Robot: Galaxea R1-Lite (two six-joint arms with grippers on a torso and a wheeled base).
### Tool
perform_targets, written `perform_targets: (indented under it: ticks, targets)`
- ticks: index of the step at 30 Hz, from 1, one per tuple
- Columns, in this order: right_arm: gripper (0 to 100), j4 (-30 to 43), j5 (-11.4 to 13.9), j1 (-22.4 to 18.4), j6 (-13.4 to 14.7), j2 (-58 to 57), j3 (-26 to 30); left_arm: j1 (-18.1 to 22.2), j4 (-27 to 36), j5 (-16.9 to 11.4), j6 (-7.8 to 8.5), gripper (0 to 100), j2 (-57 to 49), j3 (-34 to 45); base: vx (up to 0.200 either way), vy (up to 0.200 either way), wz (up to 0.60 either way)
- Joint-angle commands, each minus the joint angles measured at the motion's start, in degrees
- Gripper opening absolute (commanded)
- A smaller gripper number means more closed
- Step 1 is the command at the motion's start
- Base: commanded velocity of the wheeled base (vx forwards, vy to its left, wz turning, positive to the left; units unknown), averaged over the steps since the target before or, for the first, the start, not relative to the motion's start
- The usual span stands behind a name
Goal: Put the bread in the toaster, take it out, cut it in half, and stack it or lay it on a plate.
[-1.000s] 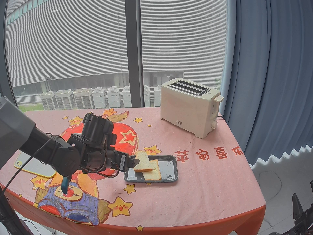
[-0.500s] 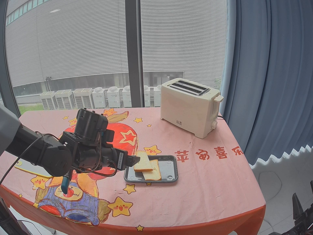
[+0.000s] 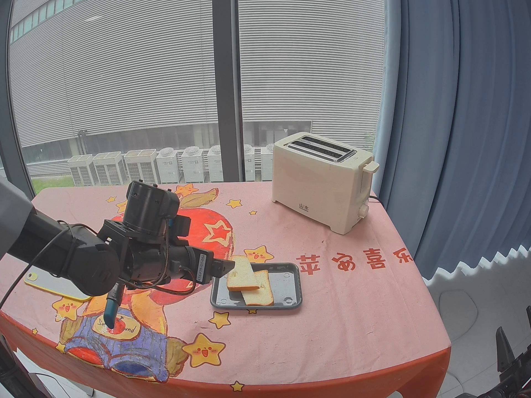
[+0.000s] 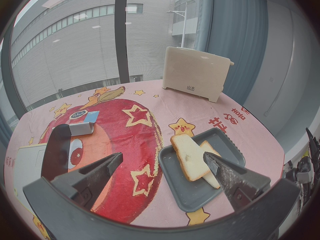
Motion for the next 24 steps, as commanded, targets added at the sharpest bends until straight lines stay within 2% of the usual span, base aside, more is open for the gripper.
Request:
perform_targets:
  ticks: [1,14,19,24]
  targets:
    - [100,0.0,0.0,0.0,0.0,-0.7,1.0,1.6,-0.1,0.0,-0.12,100,-0.7,-0.4,0.0,0.0,0.0]
    - [100,0.0,0.0,0.0,0.0,-0.7,1.0,3.1,0.0,0.5,-0.47,100,-10.8,2.4,0.0,0.0,0.0]
    - [100,0.0,0.0,0.0,0.0,-0.7,1.0,3.2,-0.1,0.6,-2.76,100,-13.6,3.4,0.0,0.0,0.0]
    - [100,0.0,0.0,0.0,0.0,-0.7,1.0,4.2,-0.1,0.7,-3.11,100,-16.9,6.2,0.0,0.0,0.0]
